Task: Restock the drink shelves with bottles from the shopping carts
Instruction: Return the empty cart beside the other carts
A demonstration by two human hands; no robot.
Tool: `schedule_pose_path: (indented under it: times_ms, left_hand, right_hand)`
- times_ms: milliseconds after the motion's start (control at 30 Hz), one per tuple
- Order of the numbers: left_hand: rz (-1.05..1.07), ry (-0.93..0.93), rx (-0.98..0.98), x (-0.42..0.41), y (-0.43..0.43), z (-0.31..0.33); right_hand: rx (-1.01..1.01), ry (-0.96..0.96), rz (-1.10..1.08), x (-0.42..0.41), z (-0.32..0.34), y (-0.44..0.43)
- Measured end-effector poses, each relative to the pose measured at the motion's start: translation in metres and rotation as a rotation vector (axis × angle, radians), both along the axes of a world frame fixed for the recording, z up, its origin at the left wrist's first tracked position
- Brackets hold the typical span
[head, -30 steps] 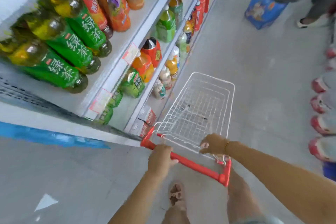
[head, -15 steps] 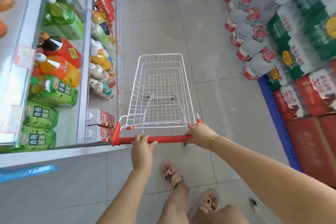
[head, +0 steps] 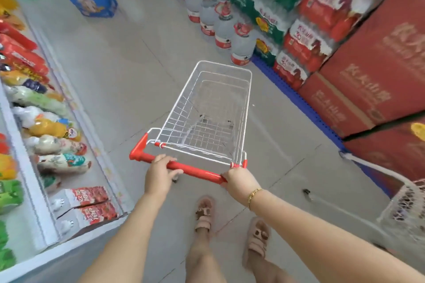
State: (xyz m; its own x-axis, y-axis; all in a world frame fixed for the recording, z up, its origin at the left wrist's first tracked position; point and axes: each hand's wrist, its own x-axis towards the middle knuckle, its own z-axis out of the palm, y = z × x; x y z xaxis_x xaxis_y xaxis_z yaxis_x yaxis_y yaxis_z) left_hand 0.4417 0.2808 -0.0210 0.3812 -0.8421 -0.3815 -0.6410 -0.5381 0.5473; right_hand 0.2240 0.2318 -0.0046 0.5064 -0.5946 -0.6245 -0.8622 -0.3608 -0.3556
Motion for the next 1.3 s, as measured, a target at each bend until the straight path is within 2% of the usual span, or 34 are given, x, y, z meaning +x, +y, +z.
schedule_pose_path:
  times_ms: [133,267,367,467,567,800,967,1167,1300]
  left_hand:
    - [-0.172,0.063,0.047,-0.004,-0.04,0.0]
    - [-0.315,0.082,0.049,-0.016,-0.083,0.0]
    - [-0.22,0.058,-0.015,-0.055,-0.093,0.009]
    - [-0.105,0.133,0.044,-0.105,-0.089,0.01]
    - [-0.135,0.186,0.103,-0.142,-0.091,0.0]
    - [-0.339,0.06,0.19,-0.194,-0.142,0.005]
    - [-0.391,0.08,0.209,-0.227,-0.19,0.002]
    - [-0.424,0.016,0.193,-0.266,-0.234,0.005]
    - [-0.438,-0.052,0.17,-0.292,-0.253,0.001]
  right_hand:
    - [0.007,0.022,-0.142,-0.011,-0.003,0.013]
    - [0.021,0.003,-0.394,-0.01,-0.005,0.021]
    - [0.021,-0.061,-0.573,-0.013,-0.005,0.021]
    - [0.015,-0.183,-0.712,-0.025,0.0,0.026]
    - [-0.023,-0.286,-0.817,-0.052,0.009,0.033]
    - [-0.267,-0.2,-1.31,-0.183,0.029,0.063]
    - [-0.407,-0.105,-1.449,-0.256,0.044,0.071]
    - [-0.629,-0.015,-1.617,-0.346,0.052,0.07]
    - [-0.557,0.059,-1.688,-0.403,0.047,0.064]
